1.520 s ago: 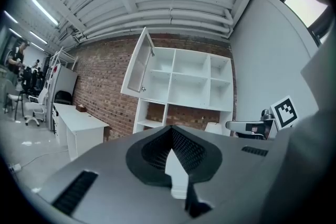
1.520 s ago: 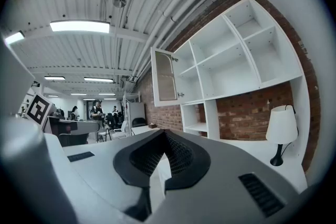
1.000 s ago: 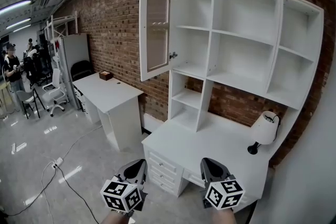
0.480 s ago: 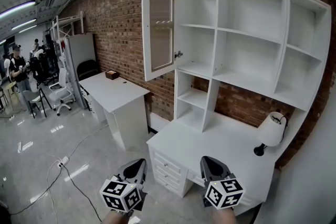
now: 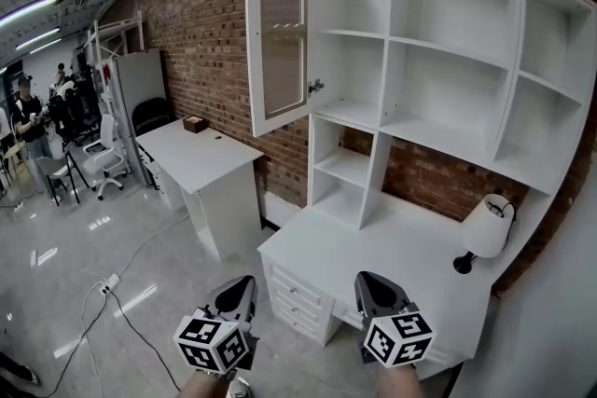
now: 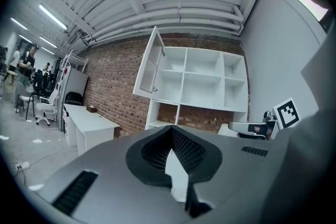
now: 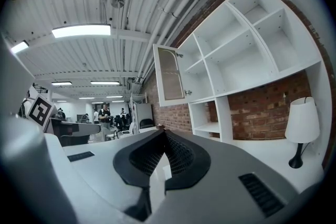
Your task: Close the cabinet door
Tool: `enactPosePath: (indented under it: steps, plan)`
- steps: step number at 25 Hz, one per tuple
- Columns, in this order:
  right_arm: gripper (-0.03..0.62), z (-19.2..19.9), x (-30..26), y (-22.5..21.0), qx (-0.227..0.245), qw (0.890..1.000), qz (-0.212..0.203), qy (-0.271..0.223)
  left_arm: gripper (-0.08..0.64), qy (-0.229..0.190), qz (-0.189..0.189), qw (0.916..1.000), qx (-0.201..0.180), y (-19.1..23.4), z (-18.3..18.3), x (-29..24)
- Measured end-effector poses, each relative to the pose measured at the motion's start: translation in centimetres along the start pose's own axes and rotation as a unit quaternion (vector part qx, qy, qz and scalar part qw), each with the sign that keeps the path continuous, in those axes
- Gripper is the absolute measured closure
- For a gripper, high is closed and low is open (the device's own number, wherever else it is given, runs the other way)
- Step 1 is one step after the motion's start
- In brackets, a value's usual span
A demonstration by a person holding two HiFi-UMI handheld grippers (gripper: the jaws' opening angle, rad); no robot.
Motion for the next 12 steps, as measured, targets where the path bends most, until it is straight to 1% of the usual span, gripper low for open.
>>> enactPosePath:
  steps: [5, 12]
  plan:
    - [0.566, -0.2, -2.4, 0.2, 0.001, 1.0, 0.011, 0.0, 0.552, 0.003, 0.011, 0.9999, -0.004, 2.3, -1.0, -1.5]
    - [0.565, -1.2, -7.3, 1.9, 0.001, 1.0, 0.022, -0.007, 0.552, 0.014, 0.031, 0.9994, -0.011, 6.4, -2.8, -3.4]
Point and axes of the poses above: the fingertips, and each gripper's own axes: x backward along the fingers, y to its left, z out of its underside, the point moved 5 cm from there along x, backward along the fingers, and after that the axes turned 11 degrees about x, right-handed, at the moved point
